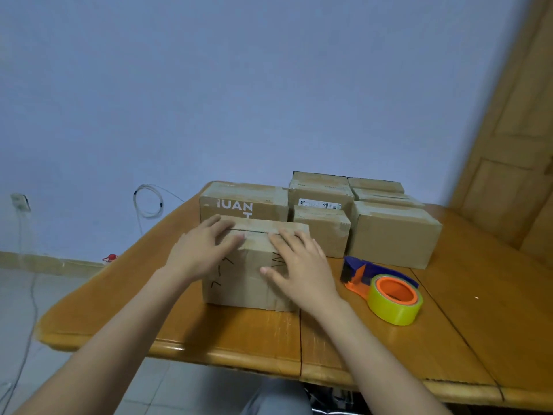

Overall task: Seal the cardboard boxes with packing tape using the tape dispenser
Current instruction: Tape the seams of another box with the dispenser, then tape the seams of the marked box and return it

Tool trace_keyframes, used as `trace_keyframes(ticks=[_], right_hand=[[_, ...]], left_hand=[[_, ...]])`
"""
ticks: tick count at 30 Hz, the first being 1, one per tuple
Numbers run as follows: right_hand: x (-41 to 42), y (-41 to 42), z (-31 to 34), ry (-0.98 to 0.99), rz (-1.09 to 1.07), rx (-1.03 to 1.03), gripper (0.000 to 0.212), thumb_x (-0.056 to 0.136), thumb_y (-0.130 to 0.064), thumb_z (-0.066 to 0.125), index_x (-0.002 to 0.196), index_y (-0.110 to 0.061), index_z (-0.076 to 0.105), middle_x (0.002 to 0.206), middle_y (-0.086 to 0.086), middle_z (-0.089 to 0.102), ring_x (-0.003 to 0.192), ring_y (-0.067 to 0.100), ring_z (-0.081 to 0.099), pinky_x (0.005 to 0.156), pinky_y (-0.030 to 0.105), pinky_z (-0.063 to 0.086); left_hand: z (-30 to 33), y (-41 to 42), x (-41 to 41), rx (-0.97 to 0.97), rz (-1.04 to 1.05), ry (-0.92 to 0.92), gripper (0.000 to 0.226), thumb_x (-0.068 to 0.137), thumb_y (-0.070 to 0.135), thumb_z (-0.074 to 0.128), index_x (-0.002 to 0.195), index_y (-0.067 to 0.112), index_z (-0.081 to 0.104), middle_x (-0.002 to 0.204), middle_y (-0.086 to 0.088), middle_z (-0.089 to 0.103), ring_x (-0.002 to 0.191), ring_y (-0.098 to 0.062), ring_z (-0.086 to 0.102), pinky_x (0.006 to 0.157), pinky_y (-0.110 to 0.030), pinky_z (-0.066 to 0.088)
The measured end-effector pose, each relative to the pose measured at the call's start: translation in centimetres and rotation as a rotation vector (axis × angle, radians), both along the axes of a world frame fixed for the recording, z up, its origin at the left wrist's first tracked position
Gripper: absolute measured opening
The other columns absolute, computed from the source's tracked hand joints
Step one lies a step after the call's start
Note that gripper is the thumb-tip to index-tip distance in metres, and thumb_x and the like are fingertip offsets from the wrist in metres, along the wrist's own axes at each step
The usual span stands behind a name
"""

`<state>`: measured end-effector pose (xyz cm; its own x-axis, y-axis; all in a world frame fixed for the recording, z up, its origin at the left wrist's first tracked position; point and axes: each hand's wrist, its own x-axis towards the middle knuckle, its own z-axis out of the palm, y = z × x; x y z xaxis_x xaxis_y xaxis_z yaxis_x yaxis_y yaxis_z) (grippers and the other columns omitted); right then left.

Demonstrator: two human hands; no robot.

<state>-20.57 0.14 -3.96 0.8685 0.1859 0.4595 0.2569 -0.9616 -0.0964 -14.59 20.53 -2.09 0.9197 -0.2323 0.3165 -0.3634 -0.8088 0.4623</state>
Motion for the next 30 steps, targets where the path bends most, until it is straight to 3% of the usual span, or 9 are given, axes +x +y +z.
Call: trace_keyframes(ticks=[4,9,12,15,19,23,27,30], right_hand=[[-0.2,-0.1,0.2,-0.041,0.005,-0.018,0.059,0.096,-0.042,0.049,0.149,-0.029,0.027,0.155,-0.005,0.028,0.143,0.022,0.018,0.118,0.042,0.016],[-0.9,-1.1,1.1,-0.044,0.004,-0.007,0.056,0.093,-0.034,0.055,0.145,-0.030,0.035,0.148,-0.009,0.037,0.137,0.016,0.025,0.108,0.037,0.028],[-1.6,-2.4,1.8,0.016,-0.021,0.079,0.060,0.087,-0.038,0.063,0.142,-0.030,0.040,0.143,-0.012,0.043,0.134,0.012,0.027,0.105,0.036,0.030],[-2.0,-4.0,2.4,0.016,-0.024,0.361,0.065,0.080,-0.034,0.073,0.139,-0.027,0.047,0.138,-0.010,0.046,0.131,0.010,0.031,0.108,0.036,0.033],[-2.2,-5.3,2.7,0.214,-0.018,0.566,0.082,0.083,-0.035,0.072,0.150,-0.023,0.026,0.157,-0.002,0.018,0.145,0.016,0.011,0.115,0.034,0.015],[-1.7,-4.9,2.7,0.312,-0.039,0.559,0.078,0.086,-0.033,0.070,0.150,-0.022,0.027,0.161,0.005,0.005,0.146,0.021,0.010,0.115,0.032,0.016],[-0.9,-4.4,4.0,0.315,-0.057,0.415,0.073,0.090,-0.037,0.062,0.151,-0.021,0.025,0.160,0.007,0.008,0.146,0.026,0.013,0.115,0.038,0.017],[-0.5,-4.7,6.5,0.237,-0.018,0.355,0.071,0.090,-0.042,0.061,0.150,-0.022,0.028,0.159,0.002,0.016,0.145,0.023,0.019,0.115,0.036,0.021]], left_hand=[[-0.1,0.4,-0.5,-0.146,-0.108,0.116,0.114,0.047,0.095,0.037,0.144,0.036,0.037,0.160,0.007,0.014,0.144,-0.018,0.021,0.111,-0.041,0.026],[0.2,-0.1,-0.7,-0.066,-0.185,0.125,0.141,0.027,0.103,0.039,0.148,0.030,0.031,0.161,0.002,0.009,0.146,-0.022,0.017,0.113,-0.042,0.025],[-0.1,-1.1,-0.8,-0.051,-0.226,0.121,0.140,0.030,0.104,0.036,0.148,0.030,0.030,0.161,0.000,0.010,0.146,-0.022,0.016,0.114,-0.045,0.024],[-0.3,-2.1,-0.9,-0.047,-0.249,0.115,0.134,0.036,0.102,0.037,0.149,0.030,0.028,0.161,-0.001,0.009,0.146,-0.023,0.015,0.114,-0.045,0.025],[-0.1,-2.7,-0.6,-0.044,-0.239,0.087,0.101,0.065,0.079,0.054,0.148,0.028,0.031,0.161,-0.004,0.013,0.146,-0.025,0.016,0.114,-0.045,0.026],[0.2,-2.7,-0.4,-0.017,-0.210,0.034,0.090,0.072,0.070,0.059,0.146,0.024,0.036,0.159,-0.006,0.021,0.146,-0.023,0.019,0.113,-0.045,0.028],[1.7,-2.0,-0.7,-0.035,-0.180,-0.005,0.120,0.048,0.098,0.038,0.142,0.024,0.044,0.155,-0.002,0.031,0.143,-0.019,0.027,0.112,-0.044,0.031],[4.2,-1.8,-1.0,-0.035,-0.173,-0.090,0.119,0.048,0.097,0.035,0.141,0.023,0.046,0.152,0.001,0.036,0.139,-0.018,0.034,0.108,-0.039,0.034]])
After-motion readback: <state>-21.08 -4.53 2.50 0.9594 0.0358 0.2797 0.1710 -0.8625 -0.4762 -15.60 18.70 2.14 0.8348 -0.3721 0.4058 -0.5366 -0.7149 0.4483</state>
